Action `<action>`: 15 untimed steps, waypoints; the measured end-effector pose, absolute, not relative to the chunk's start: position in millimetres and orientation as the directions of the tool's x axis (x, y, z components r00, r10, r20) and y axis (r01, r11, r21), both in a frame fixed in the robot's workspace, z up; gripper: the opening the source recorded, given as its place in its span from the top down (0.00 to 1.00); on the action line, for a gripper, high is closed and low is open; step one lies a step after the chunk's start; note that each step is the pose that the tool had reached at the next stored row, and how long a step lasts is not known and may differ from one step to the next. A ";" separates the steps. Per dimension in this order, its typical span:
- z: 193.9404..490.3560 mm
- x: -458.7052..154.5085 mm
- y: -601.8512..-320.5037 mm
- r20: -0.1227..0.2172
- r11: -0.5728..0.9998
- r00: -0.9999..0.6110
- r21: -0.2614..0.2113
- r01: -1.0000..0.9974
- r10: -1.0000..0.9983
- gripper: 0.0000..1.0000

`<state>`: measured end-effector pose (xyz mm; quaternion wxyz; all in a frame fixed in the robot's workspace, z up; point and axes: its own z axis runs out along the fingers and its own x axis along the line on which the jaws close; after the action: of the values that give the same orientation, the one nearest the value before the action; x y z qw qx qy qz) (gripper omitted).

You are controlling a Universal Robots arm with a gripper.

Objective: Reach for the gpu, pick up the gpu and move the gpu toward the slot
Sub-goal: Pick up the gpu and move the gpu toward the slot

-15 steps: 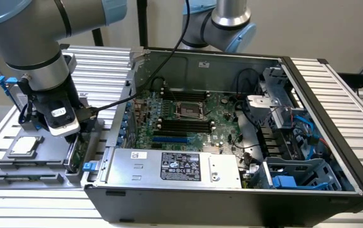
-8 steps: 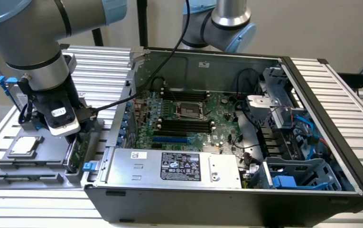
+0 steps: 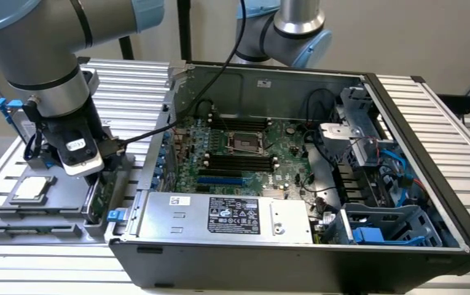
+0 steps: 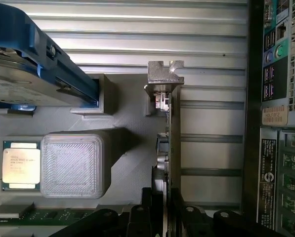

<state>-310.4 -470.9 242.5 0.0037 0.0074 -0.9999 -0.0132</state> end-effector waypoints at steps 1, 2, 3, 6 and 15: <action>244.2 -310.3 -471.0 0.008 1.000 -1.000 0.026 -0.015 -0.015 0.73; 246.5 -310.3 -471.0 0.010 1.000 -1.000 0.026 -0.015 -0.015 0.73; 249.3 -310.3 -471.0 0.012 1.000 -1.000 0.026 -0.015 -0.015 0.73; 260.3 -310.2 -471.0 0.018 1.000 -1.000 0.026 -0.015 -0.015 0.73; 300.0 -306.9 -471.0 0.027 1.000 -1.000 0.027 -0.014 -0.015 0.73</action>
<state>-306.9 -471.0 300.0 0.0137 0.0073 -0.9998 -0.0132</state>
